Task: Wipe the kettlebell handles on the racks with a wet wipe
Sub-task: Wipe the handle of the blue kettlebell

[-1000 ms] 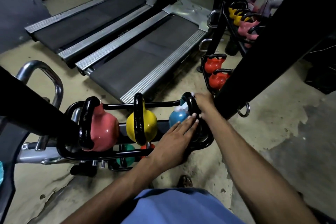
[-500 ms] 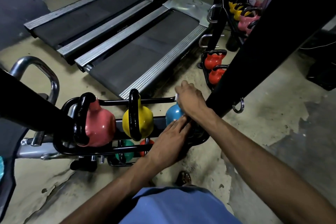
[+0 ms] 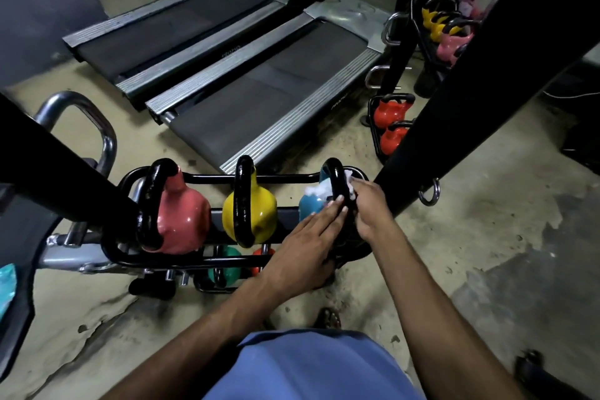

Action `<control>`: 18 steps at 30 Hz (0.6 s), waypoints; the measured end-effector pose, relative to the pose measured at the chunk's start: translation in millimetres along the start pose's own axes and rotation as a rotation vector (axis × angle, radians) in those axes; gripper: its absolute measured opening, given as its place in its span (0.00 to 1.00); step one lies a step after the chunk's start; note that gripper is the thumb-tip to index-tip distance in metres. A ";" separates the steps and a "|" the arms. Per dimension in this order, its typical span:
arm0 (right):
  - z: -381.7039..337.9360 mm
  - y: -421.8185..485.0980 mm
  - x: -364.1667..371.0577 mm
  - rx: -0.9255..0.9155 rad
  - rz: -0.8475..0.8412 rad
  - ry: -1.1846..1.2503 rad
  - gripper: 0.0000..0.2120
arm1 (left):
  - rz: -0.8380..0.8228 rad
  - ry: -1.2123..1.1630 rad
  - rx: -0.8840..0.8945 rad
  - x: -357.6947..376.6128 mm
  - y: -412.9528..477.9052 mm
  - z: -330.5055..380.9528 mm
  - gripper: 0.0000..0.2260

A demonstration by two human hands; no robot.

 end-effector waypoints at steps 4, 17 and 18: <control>-11.1 5.5 4.6 0.257 -0.236 0.248 0.27 | -0.010 0.008 0.019 -0.7 0.2 -1.7 0.38; -19.8 13.6 21.5 -1.109 0.167 -1.993 0.10 | -0.053 0.109 0.066 14.7 -21.7 4.6 0.36; -19.4 10.9 18.0 -1.120 0.128 -2.044 0.09 | -0.051 0.116 0.064 14.7 -22.1 3.9 0.35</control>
Point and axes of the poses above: each hand's wrist, its own y-axis towards the middle knuckle, its own x-axis out of the palm, z = x × y, the point moved 1 cm from there along y, towards the middle knuckle, and after that the axes turned 9 degrees about x, right-handed, at the moved point
